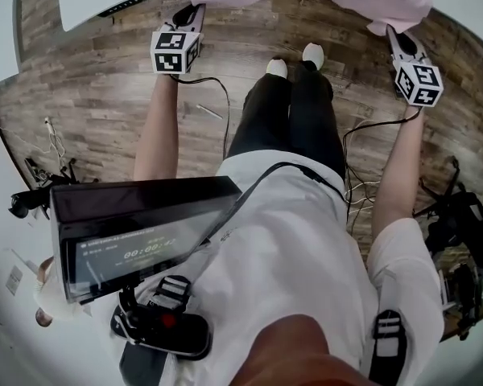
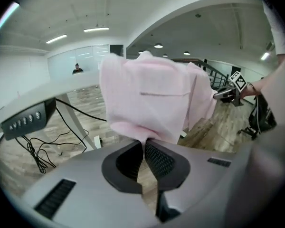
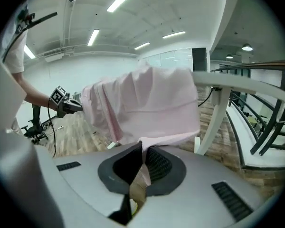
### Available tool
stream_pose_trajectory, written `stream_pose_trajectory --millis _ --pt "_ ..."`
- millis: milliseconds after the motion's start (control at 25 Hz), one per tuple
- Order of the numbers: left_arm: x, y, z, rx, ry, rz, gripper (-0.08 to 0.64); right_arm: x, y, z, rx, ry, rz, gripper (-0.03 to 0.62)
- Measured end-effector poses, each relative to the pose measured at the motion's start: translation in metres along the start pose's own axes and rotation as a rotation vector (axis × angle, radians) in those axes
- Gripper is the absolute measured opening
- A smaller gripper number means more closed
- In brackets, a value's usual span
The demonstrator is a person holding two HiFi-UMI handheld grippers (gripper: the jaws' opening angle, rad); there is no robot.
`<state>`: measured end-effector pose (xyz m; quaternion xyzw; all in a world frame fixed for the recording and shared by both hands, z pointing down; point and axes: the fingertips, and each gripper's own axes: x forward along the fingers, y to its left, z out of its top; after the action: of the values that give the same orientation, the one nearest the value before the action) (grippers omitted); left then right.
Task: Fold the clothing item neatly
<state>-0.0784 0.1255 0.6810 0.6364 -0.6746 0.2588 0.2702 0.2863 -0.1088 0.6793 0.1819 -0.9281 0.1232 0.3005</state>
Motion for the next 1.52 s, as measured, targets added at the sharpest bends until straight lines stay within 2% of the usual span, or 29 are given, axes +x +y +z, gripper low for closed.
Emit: stream_pose_trajectory --millis 160,360,720,880,1040,1160,1240,1400,1520 --pt "-0.052 -0.033 0.026 -0.011 -0.006 -0.079 0.011 -0.045 0.031 0.034 0.016 -0.022 0.058 0.009" --pt "-0.109 -0.049 0.071 -0.006 -0.067 -0.119 0.011 -0.093 0.056 0.088 0.017 -0.09 0.08 0.009" --pt "-0.169 -0.038 0.164 0.015 -0.24 -0.098 0.011 -0.138 0.079 0.194 -0.053 -0.253 0.074 0.009" --pt "-0.177 -0.021 0.199 -0.011 -0.294 -0.079 0.011 -0.14 0.073 0.235 -0.07 -0.321 0.069 0.009" --pt "-0.171 -0.003 0.226 -0.03 -0.315 -0.043 0.011 -0.127 0.055 0.268 -0.084 -0.361 0.072 0.009" --pt "-0.159 0.015 0.242 -0.076 -0.315 -0.006 0.011 -0.111 0.036 0.291 -0.081 -0.376 0.072 0.009" --pt "-0.144 0.035 0.251 -0.106 -0.296 0.037 0.011 -0.093 0.013 0.303 -0.081 -0.366 0.043 0.009" --pt "-0.098 0.097 0.244 -0.142 -0.183 0.182 0.011 -0.039 -0.046 0.31 -0.087 -0.288 -0.031 0.009" --pt "-0.063 0.135 0.229 -0.102 -0.07 0.308 0.011 0.002 -0.085 0.303 -0.108 -0.202 -0.069 0.009"
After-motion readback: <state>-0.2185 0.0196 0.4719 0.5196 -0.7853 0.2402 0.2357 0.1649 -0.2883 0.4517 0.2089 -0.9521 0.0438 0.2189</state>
